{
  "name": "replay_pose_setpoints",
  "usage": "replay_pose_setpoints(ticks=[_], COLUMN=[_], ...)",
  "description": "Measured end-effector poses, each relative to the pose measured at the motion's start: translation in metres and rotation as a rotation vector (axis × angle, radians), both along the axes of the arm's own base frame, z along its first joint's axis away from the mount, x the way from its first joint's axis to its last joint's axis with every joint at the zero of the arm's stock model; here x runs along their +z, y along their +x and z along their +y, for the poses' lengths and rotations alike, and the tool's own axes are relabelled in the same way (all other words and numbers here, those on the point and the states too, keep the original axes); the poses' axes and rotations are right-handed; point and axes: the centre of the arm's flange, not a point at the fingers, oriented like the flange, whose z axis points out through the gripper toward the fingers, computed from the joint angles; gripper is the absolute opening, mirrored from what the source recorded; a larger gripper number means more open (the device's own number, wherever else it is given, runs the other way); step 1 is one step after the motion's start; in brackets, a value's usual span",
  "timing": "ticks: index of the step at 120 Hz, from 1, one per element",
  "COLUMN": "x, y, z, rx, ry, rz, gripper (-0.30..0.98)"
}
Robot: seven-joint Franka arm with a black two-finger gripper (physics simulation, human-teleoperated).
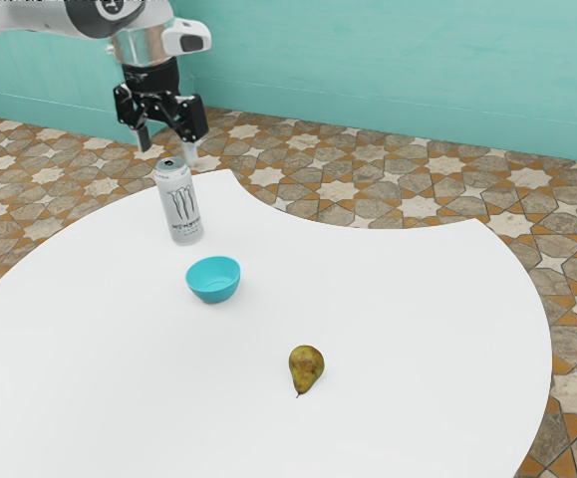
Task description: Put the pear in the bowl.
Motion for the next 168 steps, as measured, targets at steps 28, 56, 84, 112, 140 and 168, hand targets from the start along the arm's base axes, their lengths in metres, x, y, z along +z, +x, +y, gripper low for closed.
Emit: replay_pose_setpoints(ticks=[28, 56, 84, 112, 140, 168], x=[-0.004, -0.070, -0.171, -0.237, -0.292, -0.317], y=[-0.001, -0.010, -0.033, -0.045, -0.022, -0.008], z=[-0.002, -0.008, -0.072, -0.146, -0.162, -0.162], rx=[-0.004, -0.013, -0.069, -0.067, 0.044, 0.101], ry=[-0.005, -0.020, -0.066, -0.117, -0.161, -0.162], rz=[0.026, 0.116, 0.150, 0.107, 0.076, -0.005], gripper=[0.69, 0.69, 0.69, 0.69, 0.69, 0.69])
